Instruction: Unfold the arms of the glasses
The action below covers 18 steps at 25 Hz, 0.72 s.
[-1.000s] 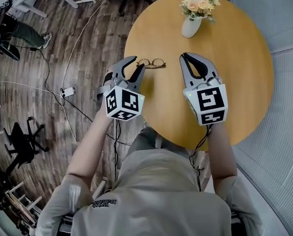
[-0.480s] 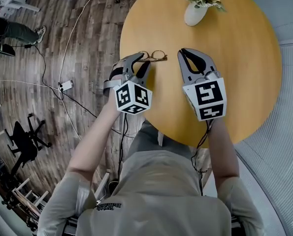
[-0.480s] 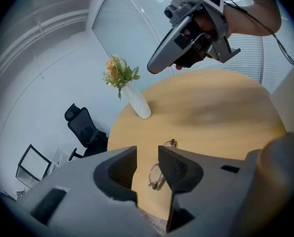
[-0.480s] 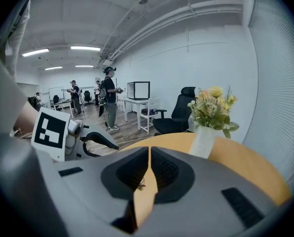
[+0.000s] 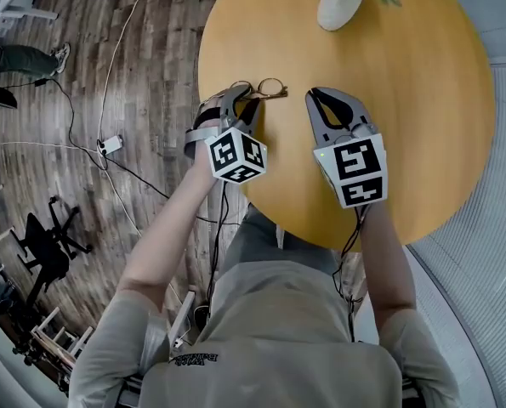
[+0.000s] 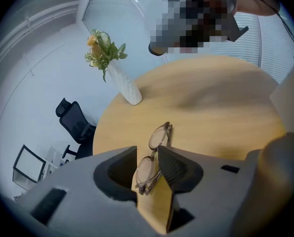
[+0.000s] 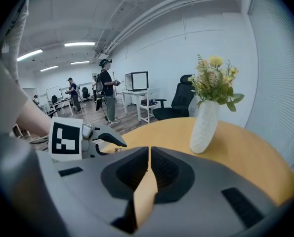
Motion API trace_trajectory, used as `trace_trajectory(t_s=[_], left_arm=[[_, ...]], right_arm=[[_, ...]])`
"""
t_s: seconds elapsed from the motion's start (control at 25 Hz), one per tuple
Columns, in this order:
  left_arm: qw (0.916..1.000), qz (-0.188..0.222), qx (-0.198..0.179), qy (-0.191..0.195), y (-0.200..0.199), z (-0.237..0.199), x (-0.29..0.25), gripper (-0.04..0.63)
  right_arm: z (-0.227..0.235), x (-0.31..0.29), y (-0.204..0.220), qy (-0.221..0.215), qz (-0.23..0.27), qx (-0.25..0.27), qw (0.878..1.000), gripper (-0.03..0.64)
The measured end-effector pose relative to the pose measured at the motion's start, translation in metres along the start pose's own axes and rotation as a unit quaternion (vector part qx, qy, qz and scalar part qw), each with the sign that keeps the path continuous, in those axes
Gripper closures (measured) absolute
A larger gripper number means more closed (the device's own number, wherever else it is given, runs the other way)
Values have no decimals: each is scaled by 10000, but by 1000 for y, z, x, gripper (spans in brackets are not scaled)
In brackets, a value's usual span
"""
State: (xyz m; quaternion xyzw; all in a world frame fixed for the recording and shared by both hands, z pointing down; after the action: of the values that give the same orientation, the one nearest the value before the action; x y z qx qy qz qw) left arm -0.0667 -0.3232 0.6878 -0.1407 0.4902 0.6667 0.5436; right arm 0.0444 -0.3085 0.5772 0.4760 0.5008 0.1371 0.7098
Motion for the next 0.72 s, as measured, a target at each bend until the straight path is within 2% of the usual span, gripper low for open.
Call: trace_trajectory(t_s=[0.2,0.4,0.72], left_arm=[[10000,-47,-74,47,8,7,-21,454],[9999,-90,-129,48,8,10,-26,500],[9990,-230,-381,-33,10,13,-37,508]], right_arm=[[14,4,24,164,-166,-376,9990,581],[10,5,35,126,-289,-408,9987,581],[-1,0,48,-49,-348,-467,9983,581]])
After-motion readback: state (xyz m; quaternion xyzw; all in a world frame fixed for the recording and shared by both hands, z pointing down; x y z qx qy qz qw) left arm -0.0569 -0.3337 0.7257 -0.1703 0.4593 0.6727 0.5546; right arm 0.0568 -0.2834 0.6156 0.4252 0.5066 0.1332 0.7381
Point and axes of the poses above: the fingertips, and each gripper's own axes: x backward along the fingers, z to its right, y out of its underside, the point moved 2 cm from there along x, backward along the fingers, and after that the axes turned 2 degrees about -x, right-handed, at the moved point
